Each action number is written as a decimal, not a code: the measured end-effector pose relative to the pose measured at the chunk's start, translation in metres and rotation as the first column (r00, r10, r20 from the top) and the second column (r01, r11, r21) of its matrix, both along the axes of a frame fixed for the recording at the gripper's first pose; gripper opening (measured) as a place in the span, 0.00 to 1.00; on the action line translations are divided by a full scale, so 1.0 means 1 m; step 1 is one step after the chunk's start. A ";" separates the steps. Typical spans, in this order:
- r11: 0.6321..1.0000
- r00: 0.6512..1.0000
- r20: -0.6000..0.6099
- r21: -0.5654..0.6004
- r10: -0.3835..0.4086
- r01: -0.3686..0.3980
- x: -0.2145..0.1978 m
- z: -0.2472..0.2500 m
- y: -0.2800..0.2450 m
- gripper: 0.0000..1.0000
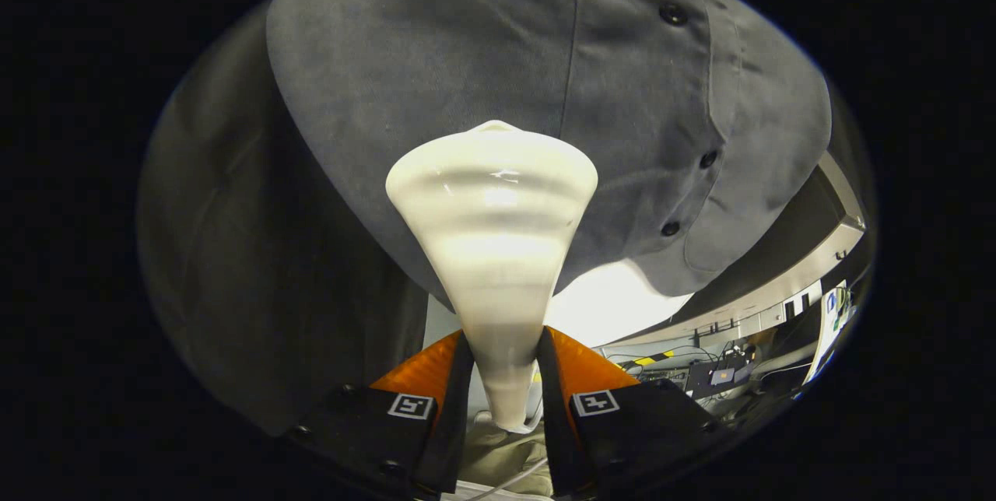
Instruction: Iron the clothes twice with a garment steamer, once on the left side and once on the right side.
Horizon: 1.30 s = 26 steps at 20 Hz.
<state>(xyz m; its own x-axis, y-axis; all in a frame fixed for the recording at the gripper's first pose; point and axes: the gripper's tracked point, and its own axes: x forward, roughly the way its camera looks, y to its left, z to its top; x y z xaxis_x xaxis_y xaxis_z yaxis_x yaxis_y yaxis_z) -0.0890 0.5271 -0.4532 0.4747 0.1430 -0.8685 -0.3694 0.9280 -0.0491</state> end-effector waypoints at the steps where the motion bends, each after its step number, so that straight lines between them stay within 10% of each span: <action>1: 1.000 1.000 -0.007 -0.001 0.002 -0.002 -0.001 -0.002 -0.001 0.51; 10: 0.999 1.000 -0.020 0.035 -0.011 0.012 -0.017 0.004 -0.015 0.51; 26: 0.981 0.962 0.222 0.148 -0.159 0.128 0.002 0.169 -0.111 0.51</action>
